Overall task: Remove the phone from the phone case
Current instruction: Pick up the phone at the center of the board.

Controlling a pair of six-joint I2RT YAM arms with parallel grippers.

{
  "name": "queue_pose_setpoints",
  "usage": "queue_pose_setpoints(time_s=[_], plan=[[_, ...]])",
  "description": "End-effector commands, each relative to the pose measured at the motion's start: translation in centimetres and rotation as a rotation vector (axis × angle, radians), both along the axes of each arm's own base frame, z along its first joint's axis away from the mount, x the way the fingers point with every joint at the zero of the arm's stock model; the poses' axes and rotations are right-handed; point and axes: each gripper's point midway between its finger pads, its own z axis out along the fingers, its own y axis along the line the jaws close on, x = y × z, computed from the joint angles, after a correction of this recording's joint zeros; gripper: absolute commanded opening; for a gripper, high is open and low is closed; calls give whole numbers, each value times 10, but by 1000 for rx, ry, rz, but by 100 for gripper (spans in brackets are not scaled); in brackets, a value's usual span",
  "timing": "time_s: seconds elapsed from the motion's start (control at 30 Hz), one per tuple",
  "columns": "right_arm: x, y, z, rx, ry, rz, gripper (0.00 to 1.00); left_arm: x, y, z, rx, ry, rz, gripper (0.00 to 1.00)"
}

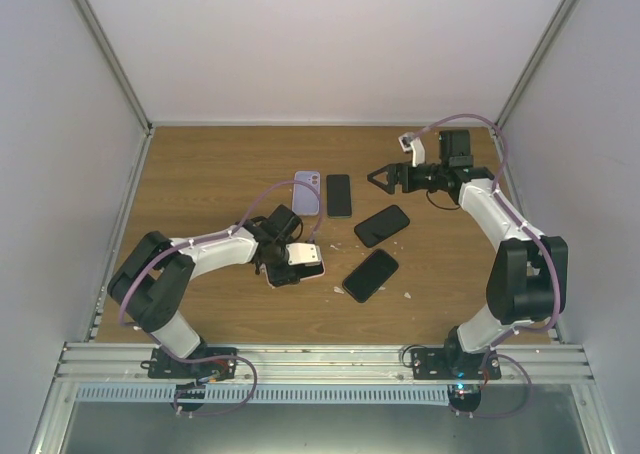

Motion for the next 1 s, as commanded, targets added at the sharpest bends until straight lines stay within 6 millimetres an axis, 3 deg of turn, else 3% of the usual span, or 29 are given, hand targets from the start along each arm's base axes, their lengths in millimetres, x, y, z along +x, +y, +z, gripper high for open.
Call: queue_pose_setpoints(time_s=[0.0, 0.17, 0.3, 0.57, 0.97], plan=[[-10, 7, 3, 0, -25, 30, 99, 12, 0, 8, 19, -69, -17, 64], [-22, 22, -7, 2, -6, 74, 100, 15, -12, 44, -28, -199, -127, 57], [-45, 46, -16, 14, 11, 150, 99, 13, -18, 67, -42, -321, -228, 53], [-88, 84, -34, 21, 59, 317, 96, -6, -32, 106, -82, -519, -462, 53], [-157, 122, -60, 42, 193, 582, 92, -35, -39, 115, -41, -659, -648, 52]])
